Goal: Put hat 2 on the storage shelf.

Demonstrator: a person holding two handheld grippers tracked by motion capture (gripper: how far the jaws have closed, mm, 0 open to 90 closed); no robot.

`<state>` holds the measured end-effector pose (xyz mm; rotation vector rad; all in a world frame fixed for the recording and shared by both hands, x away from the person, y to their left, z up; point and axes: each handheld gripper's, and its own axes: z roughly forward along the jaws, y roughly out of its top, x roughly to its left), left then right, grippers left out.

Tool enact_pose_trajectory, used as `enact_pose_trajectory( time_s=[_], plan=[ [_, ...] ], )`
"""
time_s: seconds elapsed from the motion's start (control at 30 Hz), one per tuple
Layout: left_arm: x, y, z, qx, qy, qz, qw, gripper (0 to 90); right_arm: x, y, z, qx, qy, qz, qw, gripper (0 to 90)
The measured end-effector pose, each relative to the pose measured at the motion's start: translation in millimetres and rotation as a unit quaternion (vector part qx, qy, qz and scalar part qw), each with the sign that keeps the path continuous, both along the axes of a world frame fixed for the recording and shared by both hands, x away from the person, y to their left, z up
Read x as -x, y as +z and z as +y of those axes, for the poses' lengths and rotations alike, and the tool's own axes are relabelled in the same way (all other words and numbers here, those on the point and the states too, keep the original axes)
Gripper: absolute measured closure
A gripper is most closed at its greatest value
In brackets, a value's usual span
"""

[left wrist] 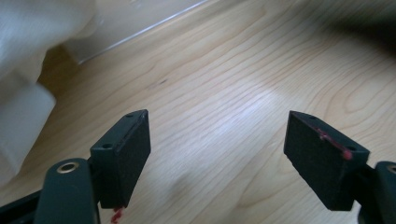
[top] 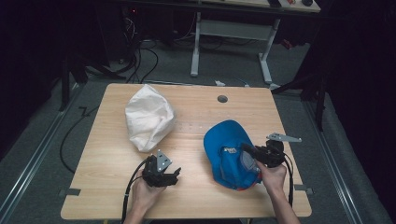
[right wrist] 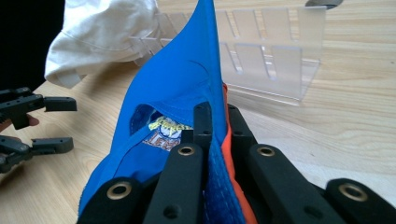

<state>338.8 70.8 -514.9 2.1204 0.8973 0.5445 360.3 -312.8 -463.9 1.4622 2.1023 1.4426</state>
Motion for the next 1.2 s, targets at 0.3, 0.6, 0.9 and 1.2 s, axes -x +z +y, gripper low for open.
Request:
enact_pose_trajectory(
  time_s=[0.3,0.6,0.9,1.2],
  plan=[
    [-3.1,8.7,-24.6,-0.014,-0.036,-0.011,0.9992,21.5,-7.4,4.7,11.3,-0.009,0.013,0.006,0.9999,86.9],
    [-11.5,12.9,-40.1,-0.012,-0.051,-0.013,0.9985,20.6,-11.9,11.3,20.9,-0.015,0.028,0.005,0.9995,86.9],
    [-15.0,14.4,-49.8,-0.026,-0.059,-0.023,0.9977,20.5,-15.3,11.3,28.7,-0.027,0.038,0.015,0.9988,86.9],
    [-17.2,15.0,-55.5,-0.035,-0.061,-0.028,0.9971,20.0,-18.0,13.5,36.6,-0.035,0.05,0.018,0.998,86.9]
  ],
)
